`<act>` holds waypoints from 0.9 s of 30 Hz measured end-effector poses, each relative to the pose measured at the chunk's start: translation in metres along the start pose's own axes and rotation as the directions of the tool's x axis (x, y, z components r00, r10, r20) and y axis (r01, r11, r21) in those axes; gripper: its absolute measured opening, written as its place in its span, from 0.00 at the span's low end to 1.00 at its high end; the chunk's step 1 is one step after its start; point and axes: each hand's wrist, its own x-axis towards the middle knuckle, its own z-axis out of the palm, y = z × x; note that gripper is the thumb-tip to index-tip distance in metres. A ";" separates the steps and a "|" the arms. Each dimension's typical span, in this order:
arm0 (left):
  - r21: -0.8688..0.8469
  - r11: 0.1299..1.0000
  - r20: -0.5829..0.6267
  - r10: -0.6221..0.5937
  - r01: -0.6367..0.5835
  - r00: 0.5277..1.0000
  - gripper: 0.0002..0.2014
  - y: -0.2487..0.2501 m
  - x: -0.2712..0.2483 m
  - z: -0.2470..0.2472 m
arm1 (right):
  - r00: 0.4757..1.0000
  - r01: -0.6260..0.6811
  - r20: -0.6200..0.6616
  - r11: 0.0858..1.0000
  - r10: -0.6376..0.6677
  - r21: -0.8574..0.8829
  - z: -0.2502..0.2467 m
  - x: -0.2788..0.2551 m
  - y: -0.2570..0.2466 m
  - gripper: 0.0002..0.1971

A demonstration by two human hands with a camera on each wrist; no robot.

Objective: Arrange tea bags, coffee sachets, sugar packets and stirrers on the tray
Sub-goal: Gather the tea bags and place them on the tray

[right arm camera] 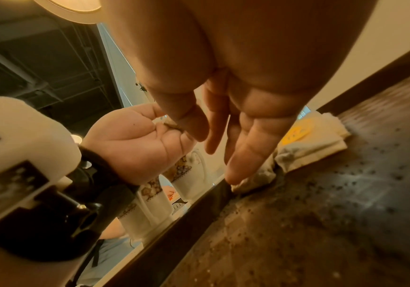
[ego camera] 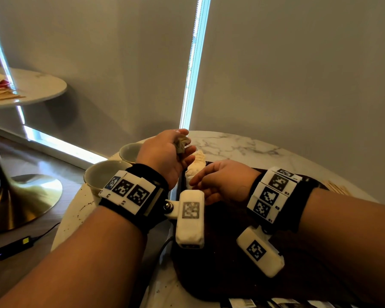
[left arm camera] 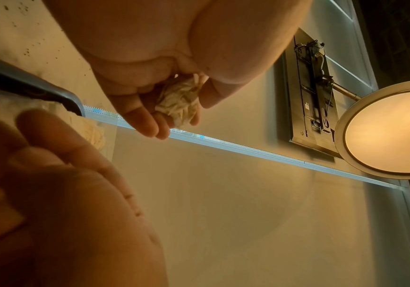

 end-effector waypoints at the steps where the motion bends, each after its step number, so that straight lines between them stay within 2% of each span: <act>1: 0.006 1.000 -0.004 0.000 0.000 1.000 0.11 0.000 0.000 0.000 | 1.000 -0.001 -0.004 1.000 0.001 -0.013 0.002 0.000 0.000 0.08; 15: 0.102 0.995 0.028 0.001 -0.003 1.000 0.13 -0.001 0.000 -0.005 | 0.998 -0.013 -0.064 1.000 0.011 -0.022 0.005 0.010 0.002 0.09; 27: 0.139 0.990 0.058 -0.014 0.006 0.998 0.14 0.000 -0.003 -0.003 | 0.998 0.020 -0.055 0.999 -0.022 -0.050 0.005 0.012 0.005 0.11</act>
